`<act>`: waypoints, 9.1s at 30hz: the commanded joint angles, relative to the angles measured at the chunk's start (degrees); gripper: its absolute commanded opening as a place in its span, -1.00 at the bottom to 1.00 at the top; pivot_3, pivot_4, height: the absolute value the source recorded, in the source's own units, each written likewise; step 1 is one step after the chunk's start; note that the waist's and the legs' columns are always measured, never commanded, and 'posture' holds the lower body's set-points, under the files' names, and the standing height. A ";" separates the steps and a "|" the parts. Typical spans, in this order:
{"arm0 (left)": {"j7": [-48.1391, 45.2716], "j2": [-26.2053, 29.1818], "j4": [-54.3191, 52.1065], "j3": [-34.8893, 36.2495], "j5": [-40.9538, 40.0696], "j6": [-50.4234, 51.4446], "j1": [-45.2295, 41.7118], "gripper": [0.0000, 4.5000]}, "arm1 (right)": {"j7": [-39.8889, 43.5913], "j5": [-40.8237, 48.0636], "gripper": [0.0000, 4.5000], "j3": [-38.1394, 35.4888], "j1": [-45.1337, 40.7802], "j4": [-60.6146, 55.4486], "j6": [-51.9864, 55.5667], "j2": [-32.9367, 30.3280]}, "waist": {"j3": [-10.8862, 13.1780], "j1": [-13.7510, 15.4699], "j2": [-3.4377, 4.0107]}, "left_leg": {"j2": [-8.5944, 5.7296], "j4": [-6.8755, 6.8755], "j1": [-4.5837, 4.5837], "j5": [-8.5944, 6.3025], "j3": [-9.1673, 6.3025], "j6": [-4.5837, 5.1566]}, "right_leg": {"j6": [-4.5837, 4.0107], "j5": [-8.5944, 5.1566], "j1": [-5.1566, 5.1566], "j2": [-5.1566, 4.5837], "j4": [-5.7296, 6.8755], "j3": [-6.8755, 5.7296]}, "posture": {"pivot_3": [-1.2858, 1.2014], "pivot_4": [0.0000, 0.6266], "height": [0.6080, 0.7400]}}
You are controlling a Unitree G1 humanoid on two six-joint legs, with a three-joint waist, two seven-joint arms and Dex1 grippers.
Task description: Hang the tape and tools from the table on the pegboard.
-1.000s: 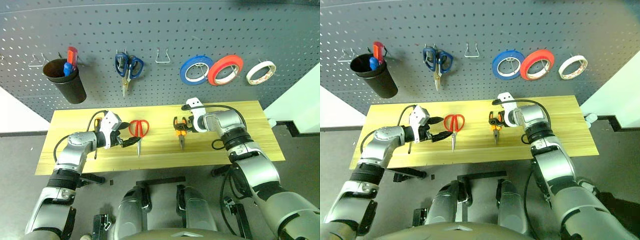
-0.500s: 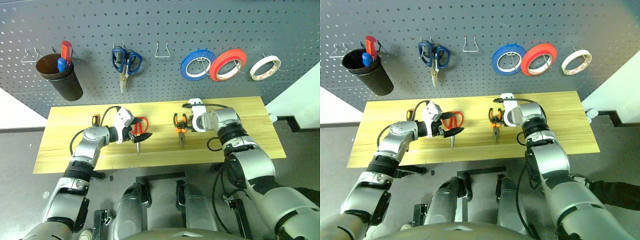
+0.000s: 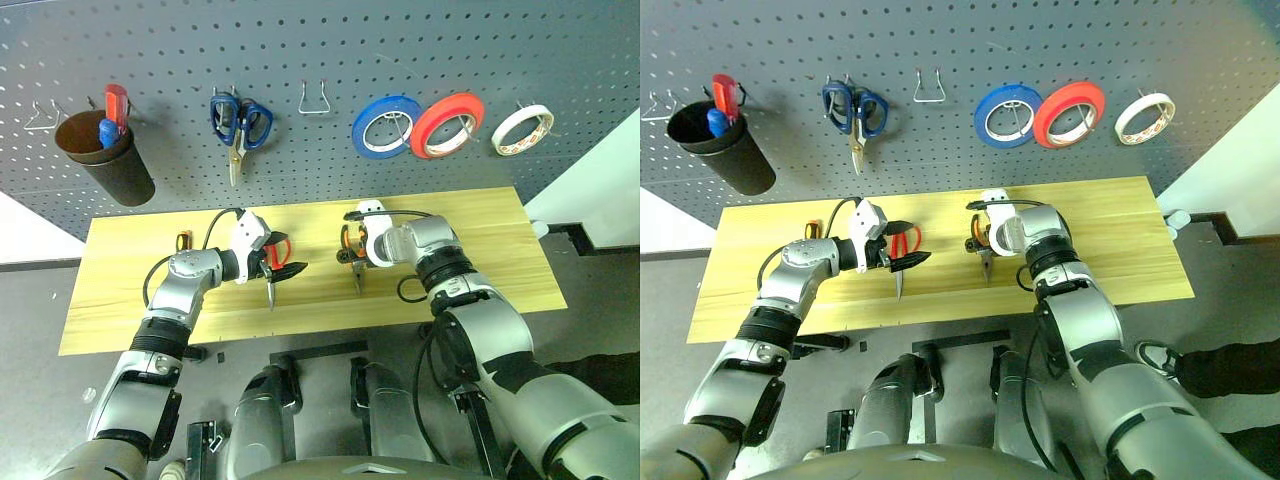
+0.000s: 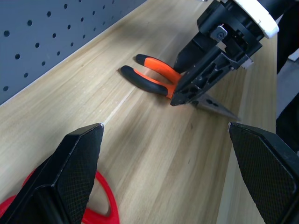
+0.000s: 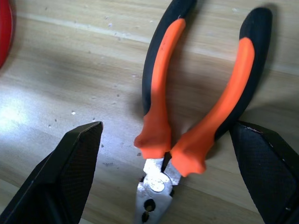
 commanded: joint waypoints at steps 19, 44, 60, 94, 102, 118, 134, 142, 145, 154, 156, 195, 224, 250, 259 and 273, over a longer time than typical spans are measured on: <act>-2.30 3.72 -6.51 1.39 -1.09 -0.55 5.89 1.00 | 1.13 -4.54 -0.11 3.60 -1.63 2.08 -2.51 1.16 | 0.00 -0.09 0.00 | 0.01 -0.04 -0.55 0.02 -0.01 -0.03 | -0.01 0.02 -0.42 0.03 -0.05 -0.01 | 0.05 -0.02 0.84; -6.86 16.42 -40.36 23.37 -27.27 11.46 23.77 1.00 | 24.48 21.50 -0.11 -3.67 9.33 -65.66 19.59 -16.87 | -1.50 0.07 -0.63 | 0.04 -0.05 -1.60 0.30 0.06 -0.49 | 0.13 0.30 -1.39 0.32 -0.10 -0.06 | 0.02 -0.57 0.84; -3.87 18.34 -43.39 32.25 -34.21 12.53 23.04 1.00 | 18.06 23.66 -0.11 -5.80 -1.82 -57.28 1.67 -9.93 | -6.46 0.14 -0.82 | 0.07 -0.08 -1.54 0.42 0.44 -0.70 | 0.18 0.43 -1.35 0.62 -0.10 -0.05 | 0.05 -0.84 0.84; 2.58 13.86 -41.60 30.07 -27.55 4.93 22.85 1.00 | -1.44 5.07 -0.11 -3.56 -19.31 -5.71 -36.30 2.68 | -9.38 0.38 -1.25 | 0.17 -0.91 0.08 0.69 0.74 -1.16 | 0.05 0.42 -0.25 0.86 -0.08 0.21 | 0.09 -0.84 0.84; 2.08 14.22 -40.32 29.39 -26.79 4.27 22.63 1.00 | -2.21 3.43 -0.11 -3.04 -16.19 -6.65 -34.68 3.34 | -9.66 0.55 -1.28 | 0.18 -0.96 0.24 0.69 0.76 -1.17 | -0.01 0.39 -0.13 0.86 -0.08 0.24 | 0.09 -0.83 0.84; 1.34 14.00 -38.77 28.94 -26.13 3.39 22.38 1.00 | -2.62 4.05 0.99 -4.87 -15.54 -9.00 -31.97 1.47 | -9.93 0.70 -1.32 | 0.19 -0.94 0.33 0.71 0.74 -1.20 | -0.04 0.39 -0.06 0.86 -0.04 0.24 | 0.08 -0.82 0.84; 5.13 13.92 -41.38 27.65 -24.51 6.44 26.70 1.00 | 9.25 11.08 1.00 -5.82 -8.89 -34.21 -18.80 -8.67 | -10.07 1.59 -1.34 | 0.21 -1.13 0.37 0.69 0.84 -1.17 | -0.22 0.33 -0.24 0.84 -0.08 0.35 | 0.08 -0.78 0.84; 10.77 12.86 -41.82 23.93 -20.40 8.87 28.28 1.00 | 27.78 21.68 1.00 -3.18 -3.43 -42.61 -3.90 -17.65 | -10.09 1.89 -1.33 | 0.21 -1.02 0.38 0.53 0.63 -0.89 | -0.21 0.33 -0.17 0.84 -0.10 0.35 | 0.08 -0.76 0.84; 14.43 12.43 -41.25 20.80 -15.29 9.27 29.14 1.00 | 33.12 24.29 1.00 0.33 2.26 -49.49 -0.80 -19.76 | -10.10 1.88 -1.34 | 0.23 -0.93 0.38 0.45 0.56 -0.77 | -0.27 0.30 -0.14 0.83 -0.09 0.35 | 0.08 -0.74 0.84; 24.94 7.41 -42.94 16.34 -12.11 17.90 27.33 1.00 | 41.75 23.42 1.00 7.06 15.74 -55.96 -7.66 -23.11 | -10.09 2.33 -1.34 | 0.23 -0.85 0.33 0.41 0.44 -0.71 | -0.37 0.24 -0.12 0.80 -0.12 0.27 | 0.08 -0.68 0.84; 28.31 6.14 -43.92 15.13 -11.14 21.45 27.03 1.00 | 44.98 21.00 1.00 8.83 18.78 -54.29 -15.79 -23.31 | -10.09 2.44 -1.34 | 0.23 -0.84 0.35 0.41 0.35 -0.71 | -0.37 0.23 -0.07 0.80 -0.16 0.20 | 0.09 -0.65 0.84; 65.15 -22.43 -32.43 7.13 6.28 58.82 7.66 1.00 | 58.89 7.32 1.00 8.71 10.73 -16.04 -44.86 -21.14 | 2.89 3.34 -0.83 | 0.11 0.16 0.28 0.21 -0.40 -0.29 | -0.38 0.09 0.42 0.25 0.13 -0.06 | 0.04 0.32 0.84; 73.86 -29.33 -24.34 10.08 12.00 63.35 2.54 -0.26 | 55.70 5.26 1.00 6.31 10.01 -15.16 -45.80 -22.82 | 3.48 1.42 -0.85 | 0.04 -0.01 0.19 0.12 -0.40 -0.20 | -0.32 0.07 0.38 0.14 -0.11 -0.16 | -0.01 0.25 0.84; 49.00 -5.41 -56.86 2.43 5.18 56.94 21.86 -0.88 | 61.87 9.56 1.00 3.24 9.84 -21.83 -42.09 -25.06 | 3.35 0.26 -0.89 | -0.04 -0.65 -0.50 0.54 -0.32 -0.87 | 0.00 0.18 -0.48 0.16 -0.14 -0.22 | 0.04 -0.15 0.84; 37.02 2.61 -62.97 11.53 1.33 33.99 37.85 -0.88 | 62.19 13.31 1.00 1.65 12.92 -32.86 -35.86 -27.52 | 1.99 0.32 -0.99 | -0.06 -0.84 -0.75 0.39 -0.38 -0.66 | -0.20 0.30 -0.54 0.15 -0.73 -0.41 | 0.05 -0.38 0.84; 37.38 1.65 -60.77 14.04 6.57 3.31 42.33 -0.88 | 62.59 22.74 1.00 -3.46 10.46 -36.60 -25.86 -29.38 | -3.13 0.36 -0.86 | -0.01 -0.76 -1.48 0.38 -0.32 -0.63 | -0.10 0.82 -0.97 0.33 -1.10 -0.57 | 0.04 -0.63 0.84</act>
